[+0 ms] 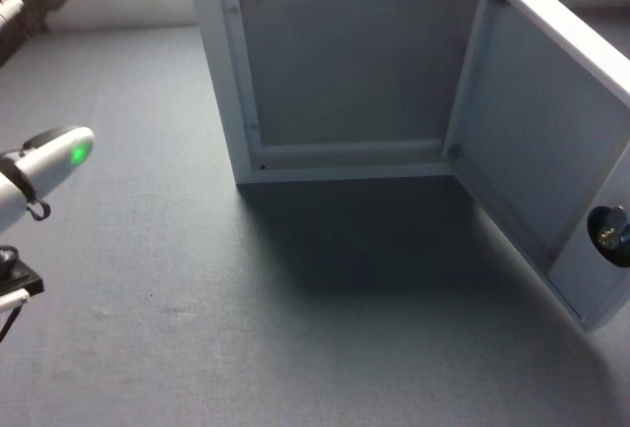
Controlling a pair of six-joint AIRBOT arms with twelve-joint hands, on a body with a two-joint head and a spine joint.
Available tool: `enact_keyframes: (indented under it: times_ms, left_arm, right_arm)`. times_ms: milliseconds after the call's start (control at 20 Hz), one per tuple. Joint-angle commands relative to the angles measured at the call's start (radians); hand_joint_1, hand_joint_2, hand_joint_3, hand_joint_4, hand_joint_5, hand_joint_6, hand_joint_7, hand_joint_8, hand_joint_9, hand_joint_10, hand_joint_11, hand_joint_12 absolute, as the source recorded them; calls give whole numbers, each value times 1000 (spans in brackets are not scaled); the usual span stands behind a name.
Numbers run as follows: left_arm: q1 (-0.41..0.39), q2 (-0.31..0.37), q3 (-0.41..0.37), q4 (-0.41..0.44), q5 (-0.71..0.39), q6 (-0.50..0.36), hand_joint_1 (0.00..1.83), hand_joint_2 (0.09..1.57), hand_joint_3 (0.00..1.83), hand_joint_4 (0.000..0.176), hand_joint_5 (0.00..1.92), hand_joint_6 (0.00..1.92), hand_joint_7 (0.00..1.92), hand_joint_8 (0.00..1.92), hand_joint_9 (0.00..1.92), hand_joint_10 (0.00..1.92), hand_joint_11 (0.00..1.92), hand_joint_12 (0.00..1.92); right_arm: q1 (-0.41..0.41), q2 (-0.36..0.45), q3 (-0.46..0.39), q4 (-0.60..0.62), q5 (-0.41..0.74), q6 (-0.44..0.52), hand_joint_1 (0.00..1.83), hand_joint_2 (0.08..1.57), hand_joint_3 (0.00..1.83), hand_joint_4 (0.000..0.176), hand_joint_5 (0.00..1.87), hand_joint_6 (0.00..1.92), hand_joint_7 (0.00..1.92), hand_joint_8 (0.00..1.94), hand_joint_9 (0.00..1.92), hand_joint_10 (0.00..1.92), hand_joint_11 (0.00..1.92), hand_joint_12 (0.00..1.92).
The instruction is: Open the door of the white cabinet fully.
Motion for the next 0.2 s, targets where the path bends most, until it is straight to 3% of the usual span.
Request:
enact_keyframes:
  times_ms: [0,50,150]
  left_arm:
    - [-4,8,1,2,-133,-2,319,1340,3,0,55,0,12,1,0,0,0,0]
    - [-4,8,3,-4,-139,0,157,1314,0,0,74,6,16,3,0,0,0,0]
    - [-4,6,2,-9,-148,3,191,1329,1,0,26,2,10,0,0,0,0,0]
  right_arm:
    - [4,6,0,30,129,3,773,1435,9,0,307,1,278,0,269,0,280,7]
    - [4,5,0,27,129,3,541,1416,2,0,275,1,272,0,245,0,229,1]
    - [4,5,-1,17,129,3,474,1395,0,0,281,4,307,14,274,13,254,17]
